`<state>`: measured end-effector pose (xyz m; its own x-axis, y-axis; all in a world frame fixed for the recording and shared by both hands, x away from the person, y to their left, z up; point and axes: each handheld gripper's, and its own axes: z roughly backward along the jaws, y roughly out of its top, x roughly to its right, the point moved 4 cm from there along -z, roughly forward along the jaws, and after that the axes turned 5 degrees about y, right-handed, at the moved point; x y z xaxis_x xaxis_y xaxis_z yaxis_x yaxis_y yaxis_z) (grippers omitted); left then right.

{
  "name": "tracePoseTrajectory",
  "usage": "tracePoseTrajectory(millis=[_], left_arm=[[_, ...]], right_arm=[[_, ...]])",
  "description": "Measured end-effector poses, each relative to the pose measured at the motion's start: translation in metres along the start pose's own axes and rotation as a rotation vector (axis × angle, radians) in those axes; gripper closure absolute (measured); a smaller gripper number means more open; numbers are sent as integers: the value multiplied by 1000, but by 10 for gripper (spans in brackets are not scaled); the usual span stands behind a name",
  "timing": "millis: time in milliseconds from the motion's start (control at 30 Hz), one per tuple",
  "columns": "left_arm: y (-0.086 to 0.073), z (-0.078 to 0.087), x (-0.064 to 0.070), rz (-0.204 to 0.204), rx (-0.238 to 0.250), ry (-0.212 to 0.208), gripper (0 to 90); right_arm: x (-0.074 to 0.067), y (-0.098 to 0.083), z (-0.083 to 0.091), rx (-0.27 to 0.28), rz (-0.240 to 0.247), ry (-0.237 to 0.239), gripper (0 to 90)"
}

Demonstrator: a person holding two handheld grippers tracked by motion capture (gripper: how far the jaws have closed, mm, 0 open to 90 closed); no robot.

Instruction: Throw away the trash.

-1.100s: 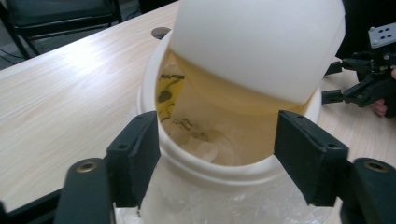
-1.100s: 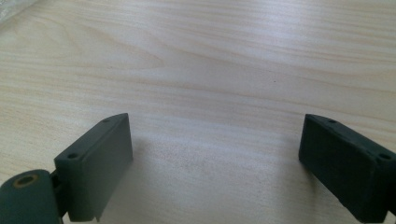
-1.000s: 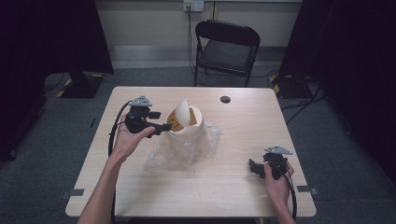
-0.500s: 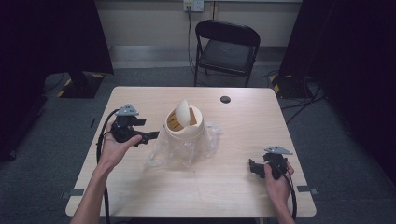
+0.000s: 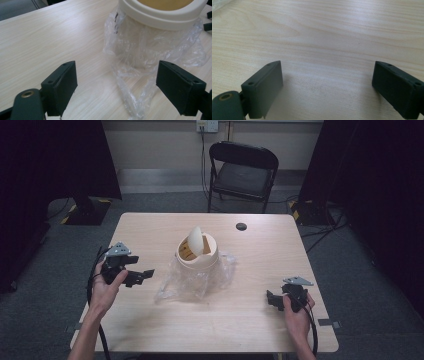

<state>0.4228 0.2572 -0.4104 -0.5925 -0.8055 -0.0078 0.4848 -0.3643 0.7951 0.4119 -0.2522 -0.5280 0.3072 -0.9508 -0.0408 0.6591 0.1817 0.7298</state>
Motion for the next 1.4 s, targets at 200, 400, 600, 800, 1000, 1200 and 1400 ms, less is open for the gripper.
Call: tracePoseTrajectory(millis=[200,400,600,800,1000,1200,1400], left_arm=[[-23,5,-4,12,-2,39,166],[-50,6,-6,47,-25,78,165],[-79,-1,-10,77,-73,110,164],[-103,-11,-9,120,-110,113,164],[-117,-21,-9,112,-164,142,164],[-126,-22,-12,131,-143,165,162],[-130,-25,-6,111,-103,202,124]], right_arm=[[0,0,0,0,1,1,89],[0,0,0,0,1,1,89],[0,0,0,0,0,1,89],[0,0,0,0,0,1,89],[0,0,0,0,0,0,89],[0,0,0,0,0,0,90],[0,0,0,0,0,1,89]])
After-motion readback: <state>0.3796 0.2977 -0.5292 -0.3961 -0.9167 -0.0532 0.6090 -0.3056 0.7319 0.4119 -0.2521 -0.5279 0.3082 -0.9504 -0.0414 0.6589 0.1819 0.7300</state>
